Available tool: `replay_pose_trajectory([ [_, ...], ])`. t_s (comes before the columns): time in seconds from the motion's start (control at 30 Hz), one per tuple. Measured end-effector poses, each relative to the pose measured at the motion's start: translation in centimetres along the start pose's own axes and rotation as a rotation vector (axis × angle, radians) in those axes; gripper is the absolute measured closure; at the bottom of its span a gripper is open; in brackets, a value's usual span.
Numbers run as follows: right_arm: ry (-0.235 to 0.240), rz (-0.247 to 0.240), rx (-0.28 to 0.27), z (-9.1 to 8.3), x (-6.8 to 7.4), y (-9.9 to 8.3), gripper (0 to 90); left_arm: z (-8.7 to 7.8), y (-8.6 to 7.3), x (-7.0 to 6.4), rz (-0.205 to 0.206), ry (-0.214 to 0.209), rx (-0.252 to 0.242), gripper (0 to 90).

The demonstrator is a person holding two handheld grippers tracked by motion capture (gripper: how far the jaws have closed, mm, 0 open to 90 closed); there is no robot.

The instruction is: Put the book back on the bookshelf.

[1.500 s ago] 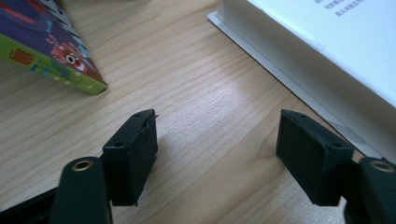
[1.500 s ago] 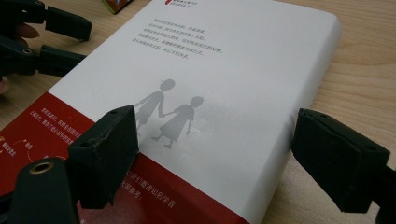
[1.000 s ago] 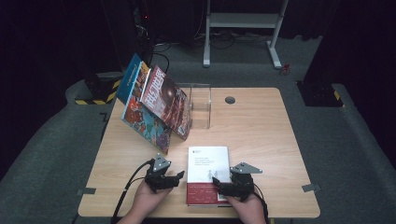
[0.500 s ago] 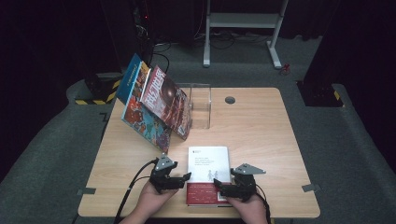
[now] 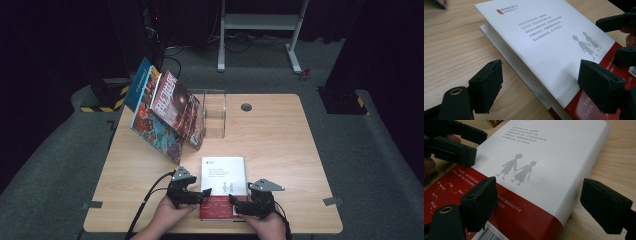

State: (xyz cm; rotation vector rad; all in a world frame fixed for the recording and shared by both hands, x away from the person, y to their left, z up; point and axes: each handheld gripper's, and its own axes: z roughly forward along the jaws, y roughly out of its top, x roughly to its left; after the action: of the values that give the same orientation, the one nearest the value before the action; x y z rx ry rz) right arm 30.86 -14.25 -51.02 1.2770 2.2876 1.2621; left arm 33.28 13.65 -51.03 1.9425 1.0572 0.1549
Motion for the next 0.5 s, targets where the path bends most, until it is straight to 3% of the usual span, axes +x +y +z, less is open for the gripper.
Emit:
replay_pose_trajectory([
  [0.33,0.021,0.029,0.003,0.08,-0.28,-0.13,13.7,0.20,-0.33,0.33,-0.041,-0.035,0.002,18.2],
  [0.5,0.030,0.030,0.009,0.03,-0.32,-0.13,13.7,0.41,-0.36,0.30,-0.039,-0.043,-0.003,18.2],
])
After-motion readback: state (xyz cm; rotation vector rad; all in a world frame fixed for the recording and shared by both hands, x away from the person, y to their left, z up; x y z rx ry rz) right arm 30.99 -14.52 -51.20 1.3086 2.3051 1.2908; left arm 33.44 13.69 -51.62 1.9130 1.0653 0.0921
